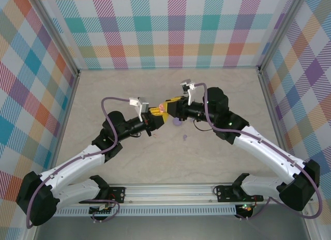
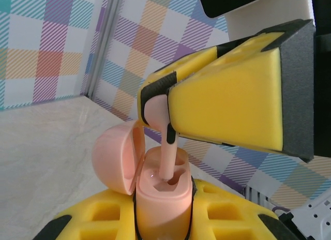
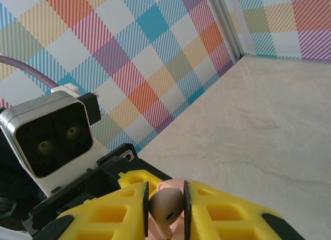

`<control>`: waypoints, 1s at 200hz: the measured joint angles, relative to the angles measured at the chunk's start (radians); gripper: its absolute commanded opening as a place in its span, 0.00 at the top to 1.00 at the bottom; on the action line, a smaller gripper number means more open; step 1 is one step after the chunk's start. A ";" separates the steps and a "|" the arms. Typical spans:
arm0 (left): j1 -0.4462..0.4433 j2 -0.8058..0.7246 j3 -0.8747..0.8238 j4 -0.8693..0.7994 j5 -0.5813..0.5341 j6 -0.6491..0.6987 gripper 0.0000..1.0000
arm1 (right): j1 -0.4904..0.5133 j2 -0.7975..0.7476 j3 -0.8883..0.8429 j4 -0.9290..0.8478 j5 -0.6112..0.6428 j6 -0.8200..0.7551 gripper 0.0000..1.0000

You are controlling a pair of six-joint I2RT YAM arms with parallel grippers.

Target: Insert the wireless bluetooth earbuds into the charging case

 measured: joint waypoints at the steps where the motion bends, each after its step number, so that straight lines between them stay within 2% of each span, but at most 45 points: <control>1: 0.000 0.000 0.000 0.000 0.000 0.000 0.84 | 0.000 0.000 0.000 0.000 0.000 0.000 0.76; 117: 0.000 -0.017 0.000 -0.027 -0.023 0.007 0.84 | 0.010 0.006 0.026 -0.056 0.000 -0.043 0.76; 200: 0.000 -0.027 0.000 -0.102 -0.003 0.108 0.85 | 0.013 -0.002 0.043 -0.116 0.001 -0.047 0.76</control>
